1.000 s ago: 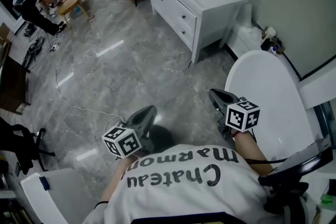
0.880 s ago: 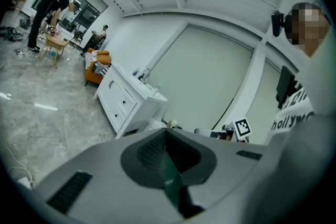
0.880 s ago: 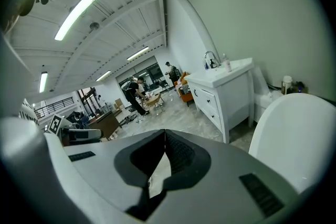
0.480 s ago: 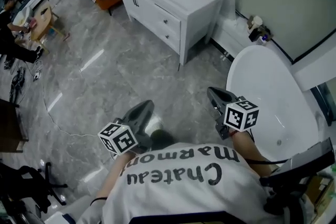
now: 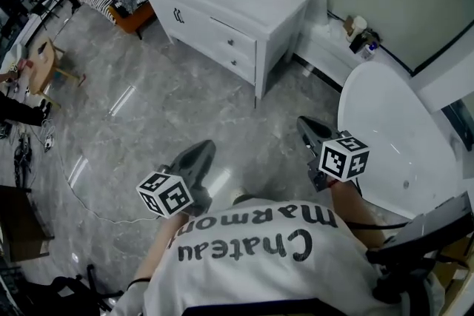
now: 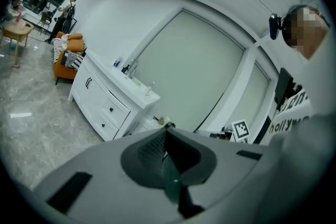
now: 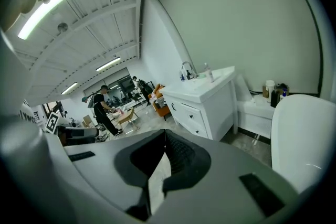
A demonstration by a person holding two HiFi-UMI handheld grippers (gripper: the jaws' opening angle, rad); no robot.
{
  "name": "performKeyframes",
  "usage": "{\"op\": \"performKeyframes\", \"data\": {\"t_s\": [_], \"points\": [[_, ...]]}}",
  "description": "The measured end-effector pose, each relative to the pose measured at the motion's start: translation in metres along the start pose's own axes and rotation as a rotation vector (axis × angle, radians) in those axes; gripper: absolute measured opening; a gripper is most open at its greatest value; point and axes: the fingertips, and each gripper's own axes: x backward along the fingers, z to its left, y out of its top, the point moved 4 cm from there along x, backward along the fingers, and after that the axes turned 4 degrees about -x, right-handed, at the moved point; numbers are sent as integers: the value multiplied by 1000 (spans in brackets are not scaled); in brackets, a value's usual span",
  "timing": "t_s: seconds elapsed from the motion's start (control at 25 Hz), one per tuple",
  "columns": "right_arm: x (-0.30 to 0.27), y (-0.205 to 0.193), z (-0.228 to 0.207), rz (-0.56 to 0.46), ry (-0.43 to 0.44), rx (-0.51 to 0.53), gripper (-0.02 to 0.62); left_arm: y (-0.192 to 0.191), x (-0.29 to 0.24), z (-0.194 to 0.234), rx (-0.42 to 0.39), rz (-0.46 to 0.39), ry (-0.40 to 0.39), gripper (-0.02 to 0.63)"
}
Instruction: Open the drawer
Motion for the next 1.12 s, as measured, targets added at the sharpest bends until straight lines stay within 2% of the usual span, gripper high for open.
{"op": "performKeyframes", "data": {"t_s": [0.28, 0.84, 1.12], "points": [[-33, 2, 8, 1, -43, -18, 11, 24, -2, 43, -2, 12, -24, -3], [-73, 4, 36, 16, -43, 6, 11, 34, 12, 83, 17, 5, -26, -3], [-93, 9, 52, 20, -21, 32, 11, 50, 18, 91, 0, -37, -17, -3]]}}
